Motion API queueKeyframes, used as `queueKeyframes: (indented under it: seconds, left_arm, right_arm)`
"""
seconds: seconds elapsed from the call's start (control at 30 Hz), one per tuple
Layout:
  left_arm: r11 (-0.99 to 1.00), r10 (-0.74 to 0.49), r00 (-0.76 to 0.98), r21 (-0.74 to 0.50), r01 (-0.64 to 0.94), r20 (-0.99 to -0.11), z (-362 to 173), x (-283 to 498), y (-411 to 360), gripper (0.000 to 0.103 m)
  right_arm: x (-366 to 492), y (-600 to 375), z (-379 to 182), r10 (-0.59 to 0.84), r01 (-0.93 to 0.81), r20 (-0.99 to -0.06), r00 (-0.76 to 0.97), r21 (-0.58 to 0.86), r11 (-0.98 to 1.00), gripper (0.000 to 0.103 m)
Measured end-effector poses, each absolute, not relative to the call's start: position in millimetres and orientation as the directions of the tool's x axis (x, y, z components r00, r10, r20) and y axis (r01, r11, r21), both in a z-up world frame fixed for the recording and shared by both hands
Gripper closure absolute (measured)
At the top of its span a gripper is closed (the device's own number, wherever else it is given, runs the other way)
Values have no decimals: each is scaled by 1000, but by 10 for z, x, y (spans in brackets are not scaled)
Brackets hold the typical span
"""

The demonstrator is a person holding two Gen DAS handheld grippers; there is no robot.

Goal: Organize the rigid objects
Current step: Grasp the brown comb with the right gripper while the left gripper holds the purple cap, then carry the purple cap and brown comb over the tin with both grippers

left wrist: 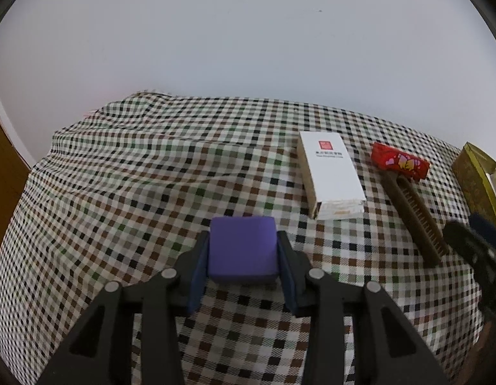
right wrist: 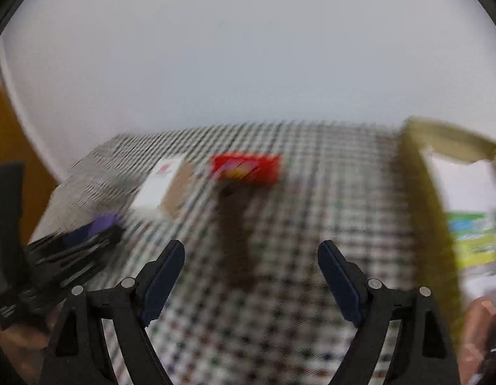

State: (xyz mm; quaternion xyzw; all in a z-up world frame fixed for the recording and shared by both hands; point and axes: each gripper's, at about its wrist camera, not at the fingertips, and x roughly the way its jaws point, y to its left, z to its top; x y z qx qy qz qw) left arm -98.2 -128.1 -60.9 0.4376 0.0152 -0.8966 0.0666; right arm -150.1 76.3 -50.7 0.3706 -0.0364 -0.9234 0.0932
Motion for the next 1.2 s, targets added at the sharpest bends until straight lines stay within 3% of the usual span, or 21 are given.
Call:
queueKeyframes:
  seconds: [0.27, 0.37, 0.5, 0.53, 0.6, 0.7, 0.87, 1.2]
  left_arm:
    - [-988, -146, -618, 82, 131, -772, -616, -1013, -1221, 64]
    - [-987, -159, -621, 99, 130, -767, -624, -1031, -1211, 64]
    - [-983, -186, -635, 143, 120, -750, -639, -1064, -1142, 64]
    - [-984, -176, -638, 136, 112, -750, -635, -1056, -1134, 64]
    - [-990, -141, -639, 98, 102, -757, -621, -1031, -1127, 64]
    - [-991, -129, -641, 89, 95, -757, -620, -1021, -1129, 64]
    - [-994, -111, -646, 88, 68, -755, -613, -922, -1005, 64]
    - [-991, -124, -674, 123, 50, -728, -551, -747, -782, 64]
  right_arm:
    - [-1775, 272, -567, -79, 178, -704, -706, -68, -982, 19]
    - [-1907, 194, -636, -59, 186, -758, -649, -83, -979, 48]
    - [-1878, 373, -632, -114, 166, -767, -631, 10, -986, 59]
    - [-1857, 390, -623, -120, 169, -765, -632, 15, -986, 70]
    - [-1787, 459, -601, -181, 186, -755, -630, 80, -979, 75]
    - [-1609, 593, -534, -285, 206, -706, -649, 197, -958, 75]
    - [-1341, 611, -454, -317, 239, -658, -683, 209, -948, 75]
    - [-1037, 782, -325, -230, 187, -611, -758, 134, -973, 75]
